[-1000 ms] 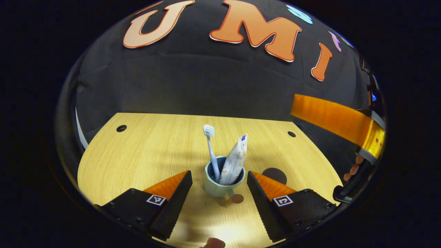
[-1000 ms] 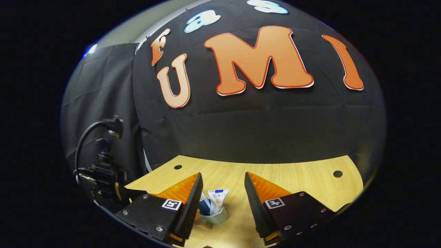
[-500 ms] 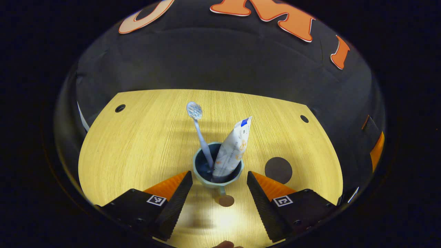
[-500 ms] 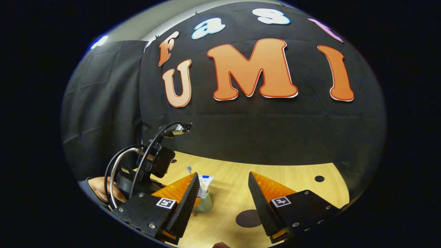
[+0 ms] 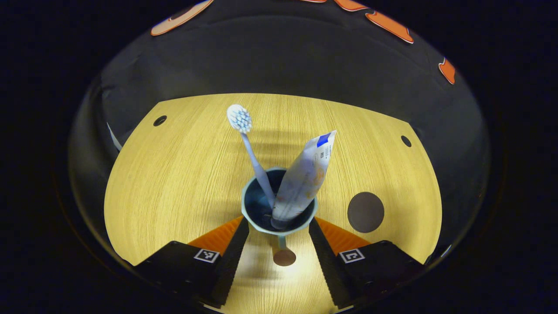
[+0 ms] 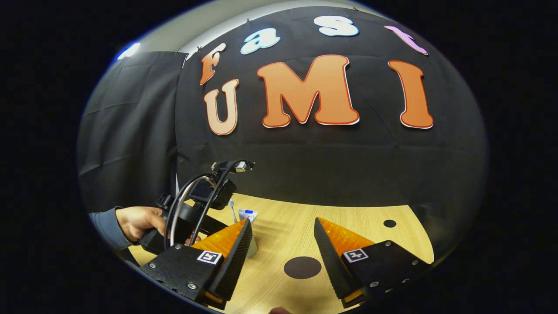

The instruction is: Put the toothbrush and toothpaste on the desktop into the cup, then pick up the cup and place it on the coaster on the desktop.

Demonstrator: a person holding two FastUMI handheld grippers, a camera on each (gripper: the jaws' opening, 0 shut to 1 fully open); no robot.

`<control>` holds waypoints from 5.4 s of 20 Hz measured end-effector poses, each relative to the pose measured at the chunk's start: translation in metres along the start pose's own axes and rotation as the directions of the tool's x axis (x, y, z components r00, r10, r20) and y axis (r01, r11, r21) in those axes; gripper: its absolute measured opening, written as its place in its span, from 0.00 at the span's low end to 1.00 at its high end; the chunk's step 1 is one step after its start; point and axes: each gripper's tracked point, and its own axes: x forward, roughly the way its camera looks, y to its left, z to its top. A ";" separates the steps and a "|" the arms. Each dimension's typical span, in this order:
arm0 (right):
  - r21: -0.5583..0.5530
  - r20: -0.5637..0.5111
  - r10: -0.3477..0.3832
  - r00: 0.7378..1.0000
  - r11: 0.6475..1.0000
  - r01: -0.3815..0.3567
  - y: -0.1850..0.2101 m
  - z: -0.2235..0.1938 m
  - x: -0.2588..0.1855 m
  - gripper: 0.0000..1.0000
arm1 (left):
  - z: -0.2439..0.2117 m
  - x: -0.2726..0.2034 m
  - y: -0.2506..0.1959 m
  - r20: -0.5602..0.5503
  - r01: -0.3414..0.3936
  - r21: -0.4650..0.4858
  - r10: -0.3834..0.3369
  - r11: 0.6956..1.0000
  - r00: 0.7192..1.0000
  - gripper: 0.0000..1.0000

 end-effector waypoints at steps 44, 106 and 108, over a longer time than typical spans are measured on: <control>0.157 -0.035 -0.071 0.997 0.985 0.076 -0.037 -0.038 -0.049 0.86 | 0.003 -0.015 -0.020 -0.018 -0.007 0.044 0.007 0.999 1.000 0.23; 0.077 -0.088 -0.267 0.960 0.959 0.273 -0.100 -0.060 -0.107 0.89 | 0.024 0.013 0.021 -0.117 0.182 0.234 -0.158 0.955 0.980 0.83; 0.076 -0.075 -0.258 0.963 0.962 0.263 -0.087 -0.053 -0.106 0.89 | 0.041 -0.001 0.031 -0.060 0.170 0.246 -0.160 0.954 0.985 0.89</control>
